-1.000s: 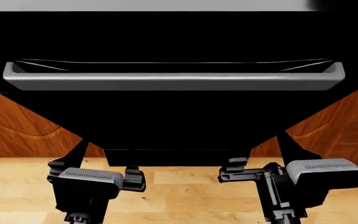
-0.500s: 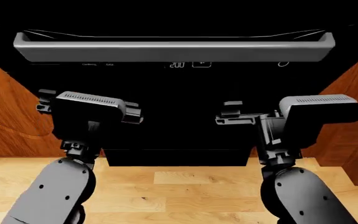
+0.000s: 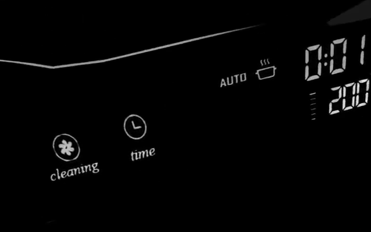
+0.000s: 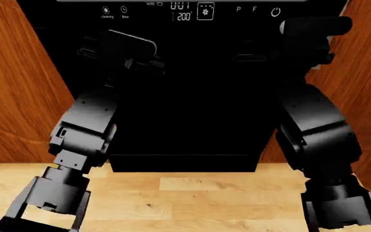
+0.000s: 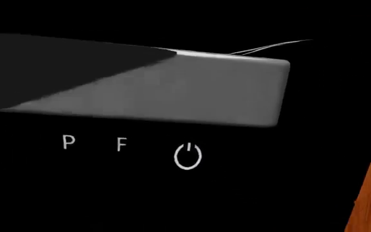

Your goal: Close the dishwasher door

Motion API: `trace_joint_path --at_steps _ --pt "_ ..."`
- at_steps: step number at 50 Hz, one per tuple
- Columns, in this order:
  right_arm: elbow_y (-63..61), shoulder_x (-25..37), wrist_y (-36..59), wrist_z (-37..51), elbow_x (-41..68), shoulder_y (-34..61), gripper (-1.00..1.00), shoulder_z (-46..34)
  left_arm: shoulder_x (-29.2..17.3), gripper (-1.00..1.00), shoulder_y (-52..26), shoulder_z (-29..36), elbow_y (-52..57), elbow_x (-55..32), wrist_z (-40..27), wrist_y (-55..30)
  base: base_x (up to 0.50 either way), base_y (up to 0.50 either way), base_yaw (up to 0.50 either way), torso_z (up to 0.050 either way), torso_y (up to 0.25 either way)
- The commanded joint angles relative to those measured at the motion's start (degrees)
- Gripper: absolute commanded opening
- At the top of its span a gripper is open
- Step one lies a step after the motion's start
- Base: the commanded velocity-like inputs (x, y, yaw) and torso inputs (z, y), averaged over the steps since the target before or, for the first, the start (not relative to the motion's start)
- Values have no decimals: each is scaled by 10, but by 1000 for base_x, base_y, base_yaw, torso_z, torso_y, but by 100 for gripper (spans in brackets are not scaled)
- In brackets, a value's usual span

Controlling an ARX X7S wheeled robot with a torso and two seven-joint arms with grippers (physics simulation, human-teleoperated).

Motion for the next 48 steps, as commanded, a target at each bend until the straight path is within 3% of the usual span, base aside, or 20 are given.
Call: trace_joint_path --at_steps 1,5,9,19,23,29,31,34,38,48 --pt "367 -65 -105 -68 -39 181 100 -24 79 100 -175 13 -423 14 55 187 0 0 0 0 0" --pt "465 -83 -151 -86 -44 213 100 -25 77 100 -177 3 -424 25 51 174 0 0 0 0 0" --pt "484 -86 -156 -92 -43 218 100 -25 74 100 -178 -15 -424 40 45 160 0 0 0 0 0" --pt "407 -69 -105 -84 -32 191 100 -26 75 100 -183 -59 -424 70 41 127 0 0 0 0 0" --pt "328 -54 -68 -77 -23 162 100 -26 74 100 -179 -72 -424 75 46 138 0 0 0 0 0" --pt "56 4 50 -37 25 68 100 -5 65 100 -174 -84 -413 76 26 166 0 0 0 0 0" --pt "-23 20 81 -22 44 39 100 6 42 100 -97 -87 -241 70 16 54 0 0 0 0 0" --pt "-101 35 103 -11 64 10 100 17 21 100 -33 -91 -41 61 8 -36 0 0 0 0 0" --pt "-170 48 121 -2 84 -15 100 29 6 100 10 -95 75 51 5 -92 0 0 0 0 0" --pt "-293 76 135 10 119 -72 100 52 -21 100 86 -100 236 36 -1 -145 0 0 0 0 0"
